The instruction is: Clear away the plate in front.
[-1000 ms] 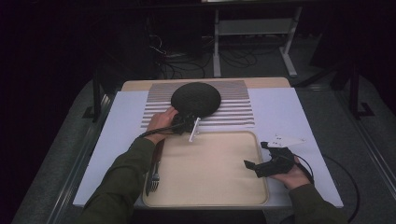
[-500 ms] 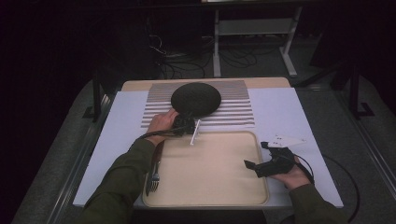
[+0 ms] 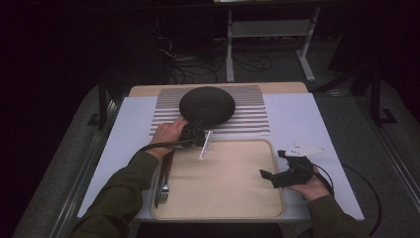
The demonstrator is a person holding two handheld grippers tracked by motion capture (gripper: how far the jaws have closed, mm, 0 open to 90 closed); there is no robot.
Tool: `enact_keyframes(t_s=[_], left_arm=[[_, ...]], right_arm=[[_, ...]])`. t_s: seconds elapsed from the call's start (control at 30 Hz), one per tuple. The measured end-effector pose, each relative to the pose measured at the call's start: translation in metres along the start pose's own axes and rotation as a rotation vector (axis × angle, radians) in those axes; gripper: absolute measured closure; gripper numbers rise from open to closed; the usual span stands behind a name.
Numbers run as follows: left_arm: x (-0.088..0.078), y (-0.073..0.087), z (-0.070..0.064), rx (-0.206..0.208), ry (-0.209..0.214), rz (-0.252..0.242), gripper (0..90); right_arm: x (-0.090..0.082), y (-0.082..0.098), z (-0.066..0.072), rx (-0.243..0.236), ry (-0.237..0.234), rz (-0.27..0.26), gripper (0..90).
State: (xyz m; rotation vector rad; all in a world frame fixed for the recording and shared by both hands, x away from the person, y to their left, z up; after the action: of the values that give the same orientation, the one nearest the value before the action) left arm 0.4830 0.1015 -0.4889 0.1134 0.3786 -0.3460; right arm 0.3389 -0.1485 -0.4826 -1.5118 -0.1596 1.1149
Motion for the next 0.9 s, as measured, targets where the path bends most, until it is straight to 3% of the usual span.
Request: enact_keyframes(t_s=[0.2, 0.47, 0.9], left_arm=[[-0.034, -0.007, 0.003, 0.023, -0.016, -0.019, 86.7], [-0.077, -0.023, -0.003, 0.008, -0.035, -0.064, 86.7], [-0.130, -0.042, -0.035, 0.003, 0.000, -0.102, 86.4]], right_arm=[[0.000, 0.000, 0.000, -0.001, 0.001, 0.002, 0.0], [0.000, 0.000, 0.000, -0.002, 0.004, 0.001, 0.0], [0.000, 0.001, -0.002, 0.003, 0.003, -0.002, 0.0]])
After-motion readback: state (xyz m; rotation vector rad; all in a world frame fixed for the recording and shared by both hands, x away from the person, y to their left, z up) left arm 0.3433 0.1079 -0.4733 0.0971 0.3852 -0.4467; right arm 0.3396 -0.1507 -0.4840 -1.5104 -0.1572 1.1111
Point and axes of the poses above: each handheld gripper's, and its own axes: x roughly forward along the jaws, y roughly out of its underside, z roughly to its left, the point moved 9 cm from there along x, roughly forward along the jaws, and after that the axes turned 1 degree about -y, right-handed, at the moved point
